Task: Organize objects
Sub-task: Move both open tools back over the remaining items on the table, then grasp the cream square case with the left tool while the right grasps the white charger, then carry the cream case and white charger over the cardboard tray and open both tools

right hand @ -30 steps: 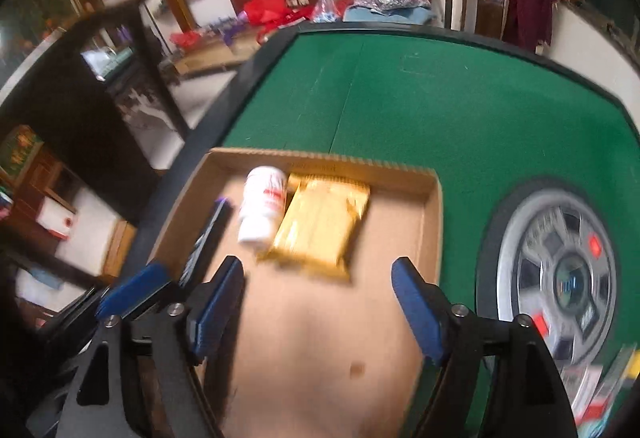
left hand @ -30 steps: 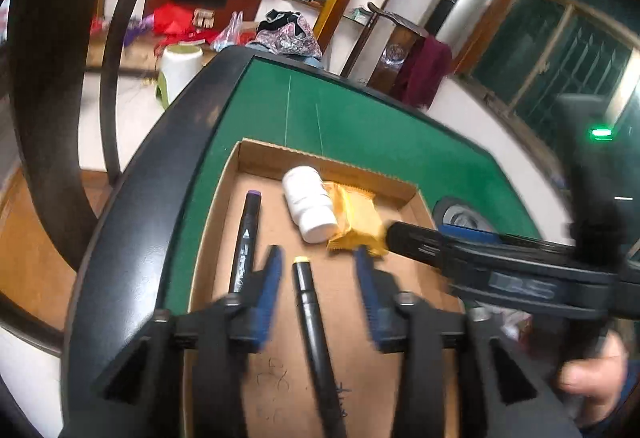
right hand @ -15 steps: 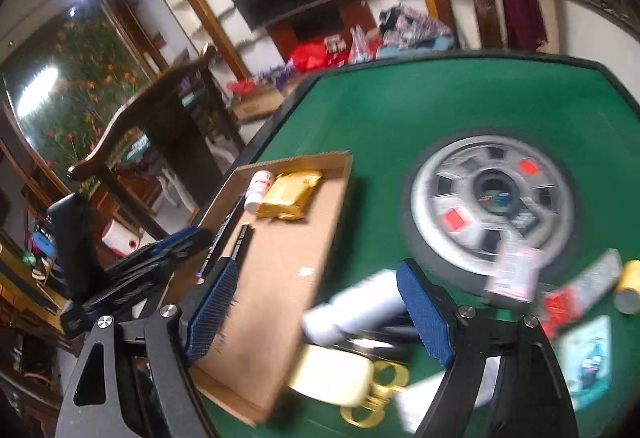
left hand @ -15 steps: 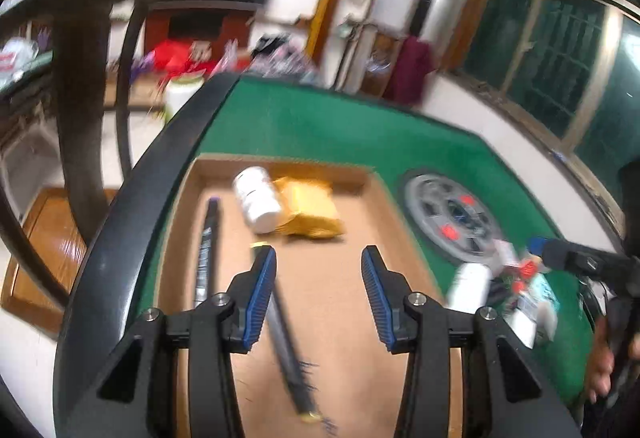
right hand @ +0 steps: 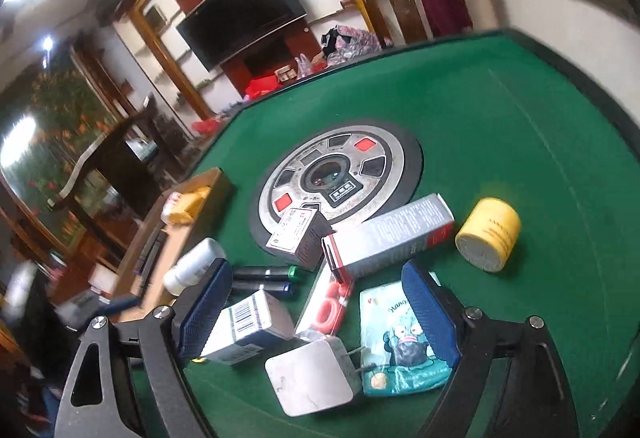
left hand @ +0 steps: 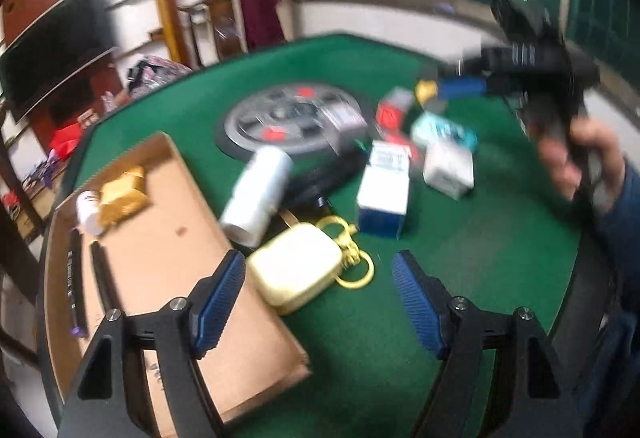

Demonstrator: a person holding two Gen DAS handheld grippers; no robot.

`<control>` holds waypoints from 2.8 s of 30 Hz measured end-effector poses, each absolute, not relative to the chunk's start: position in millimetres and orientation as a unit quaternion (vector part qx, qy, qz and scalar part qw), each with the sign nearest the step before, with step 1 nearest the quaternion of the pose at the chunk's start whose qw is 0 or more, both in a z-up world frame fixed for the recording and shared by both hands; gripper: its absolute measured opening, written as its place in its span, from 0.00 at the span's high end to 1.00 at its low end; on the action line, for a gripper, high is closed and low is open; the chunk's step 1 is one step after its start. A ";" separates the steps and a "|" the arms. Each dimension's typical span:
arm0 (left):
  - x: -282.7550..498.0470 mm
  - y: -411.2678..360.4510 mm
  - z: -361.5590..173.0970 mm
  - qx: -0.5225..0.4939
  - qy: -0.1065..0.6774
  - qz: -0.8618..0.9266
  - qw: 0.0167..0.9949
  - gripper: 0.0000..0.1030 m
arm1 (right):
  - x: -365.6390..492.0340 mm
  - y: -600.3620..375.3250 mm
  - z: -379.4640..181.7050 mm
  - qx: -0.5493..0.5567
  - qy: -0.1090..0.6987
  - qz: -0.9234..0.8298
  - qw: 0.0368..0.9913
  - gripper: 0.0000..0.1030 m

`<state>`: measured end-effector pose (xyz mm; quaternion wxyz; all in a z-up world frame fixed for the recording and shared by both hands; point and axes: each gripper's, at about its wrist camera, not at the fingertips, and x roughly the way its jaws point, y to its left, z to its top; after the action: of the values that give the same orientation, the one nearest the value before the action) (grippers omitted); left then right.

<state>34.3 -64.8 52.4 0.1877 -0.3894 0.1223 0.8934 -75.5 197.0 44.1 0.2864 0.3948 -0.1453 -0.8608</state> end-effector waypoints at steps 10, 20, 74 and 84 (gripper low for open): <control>0.9 -40.9 29.8 -0.464 0.207 0.838 0.201 0.27 | -77.7 211.2 40.9 0.403 -0.191 -0.843 0.300 0.12; 7.3 -31.8 32.0 -0.498 0.148 0.822 0.233 0.25 | -78.4 210.3 37.1 0.410 -0.197 -0.838 0.302 0.12; 37.6 -20.6 47.0 -0.416 -0.010 0.885 0.208 0.55 | -30.0 169.4 37.6 0.364 -0.003 -0.879 0.307 0.30; 47.1 -34.2 73.9 -0.383 -0.038 0.900 0.204 0.55 | -29.8 174.3 40.7 0.357 -0.023 -0.883 0.305 0.30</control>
<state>47.1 -34.2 73.9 0.2043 -0.3825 -0.0383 0.9003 -29.8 174.3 40.7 0.3051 0.3570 -0.0228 -0.8826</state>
